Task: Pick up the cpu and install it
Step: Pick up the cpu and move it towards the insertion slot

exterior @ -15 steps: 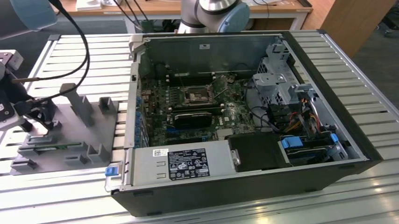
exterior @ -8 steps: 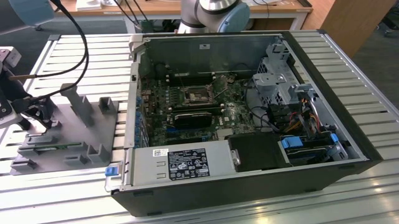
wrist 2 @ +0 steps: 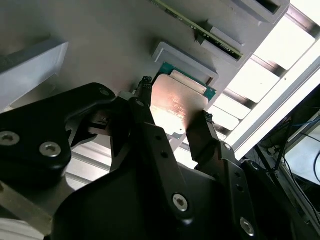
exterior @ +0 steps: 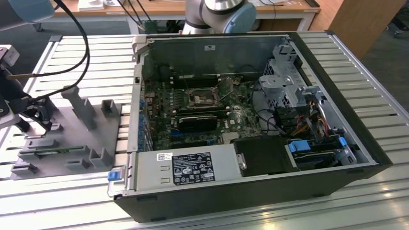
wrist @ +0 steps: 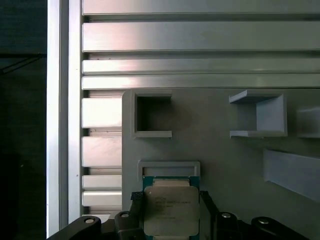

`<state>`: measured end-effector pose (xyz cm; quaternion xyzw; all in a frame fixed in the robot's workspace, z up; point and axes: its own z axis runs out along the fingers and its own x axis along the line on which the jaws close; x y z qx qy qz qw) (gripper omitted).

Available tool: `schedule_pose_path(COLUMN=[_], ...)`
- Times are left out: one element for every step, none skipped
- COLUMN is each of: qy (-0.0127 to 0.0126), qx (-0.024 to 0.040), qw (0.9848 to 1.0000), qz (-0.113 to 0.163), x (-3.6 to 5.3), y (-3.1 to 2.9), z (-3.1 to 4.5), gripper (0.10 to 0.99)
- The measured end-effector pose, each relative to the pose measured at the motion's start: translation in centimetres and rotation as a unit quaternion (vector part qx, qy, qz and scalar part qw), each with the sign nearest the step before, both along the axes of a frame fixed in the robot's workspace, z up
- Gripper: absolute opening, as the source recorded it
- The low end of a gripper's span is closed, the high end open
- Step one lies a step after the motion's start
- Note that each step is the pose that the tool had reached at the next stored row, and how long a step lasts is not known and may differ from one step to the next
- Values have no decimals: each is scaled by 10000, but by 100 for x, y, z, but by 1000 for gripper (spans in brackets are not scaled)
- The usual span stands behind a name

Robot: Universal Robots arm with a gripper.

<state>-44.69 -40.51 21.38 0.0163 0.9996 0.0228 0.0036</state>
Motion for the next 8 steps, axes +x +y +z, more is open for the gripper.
schedule_pose_path(qy=[-1, -1, -2, -3, -3, -3, -3, -3], qx=[1, 3, 7, 13, 21, 26, 30, 32], qw=[10000, 10000, 10000, 10000, 10000, 10000, 10000, 10000], qz=[0, 0, 0, 0, 0, 0, 0, 0], x=[0, 0, 0, 0, 0, 0, 0, 0], y=[0, 0, 0, 0, 0, 0, 0, 0], z=[8, 15, 20, 25, 28, 31, 34, 37], gripper=[533, 533, 533, 533, 533, 533, 533, 533])
